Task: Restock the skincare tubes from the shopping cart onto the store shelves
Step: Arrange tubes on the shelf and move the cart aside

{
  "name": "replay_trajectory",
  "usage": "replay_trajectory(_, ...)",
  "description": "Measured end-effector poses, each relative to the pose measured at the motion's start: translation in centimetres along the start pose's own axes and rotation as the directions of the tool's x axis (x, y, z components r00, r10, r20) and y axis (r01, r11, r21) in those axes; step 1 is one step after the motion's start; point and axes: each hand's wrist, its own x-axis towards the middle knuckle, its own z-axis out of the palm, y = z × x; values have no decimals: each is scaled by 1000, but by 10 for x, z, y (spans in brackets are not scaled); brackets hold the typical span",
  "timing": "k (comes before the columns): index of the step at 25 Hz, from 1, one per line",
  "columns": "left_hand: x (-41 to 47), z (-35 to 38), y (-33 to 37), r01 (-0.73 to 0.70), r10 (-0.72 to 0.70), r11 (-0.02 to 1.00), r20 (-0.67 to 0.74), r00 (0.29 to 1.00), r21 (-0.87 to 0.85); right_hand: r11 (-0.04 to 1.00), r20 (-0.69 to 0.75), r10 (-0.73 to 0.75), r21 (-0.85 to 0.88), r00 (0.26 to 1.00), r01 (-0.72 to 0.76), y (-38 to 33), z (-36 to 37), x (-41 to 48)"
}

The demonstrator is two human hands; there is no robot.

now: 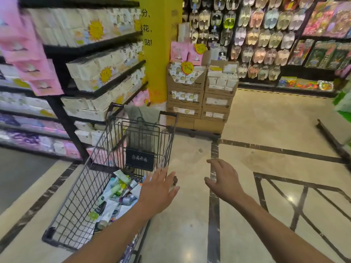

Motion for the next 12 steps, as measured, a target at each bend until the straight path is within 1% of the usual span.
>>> replay_trajectory(3, 21, 6, -21, 127, -126, 992, 56, 990, -9, 996, 65, -82, -13, 994, 84, 2, 19, 61)
replay_trajectory(5, 35, 12, -38, 182, -182, 983, 34, 983, 9, 989, 107, -144, 1, 984, 145, -8, 34, 98)
replay_trajectory(6, 41, 14, -48, 210, -209, 978, 19, 978, -15, 984, 116, -178, 8, 977, 179, -15, 42, 115)
replay_trajectory(8, 53, 17, -71, 292, -290, 954, 30, 957, -67, 969, 145, -248, 26, 958, 247, -35, 60, 151)
replay_trajectory(12, 80, 21, -130, 381, -380, 923, 36, 924, -51, 934, 207, -356, 59, 911, 351, -86, 104, 215)
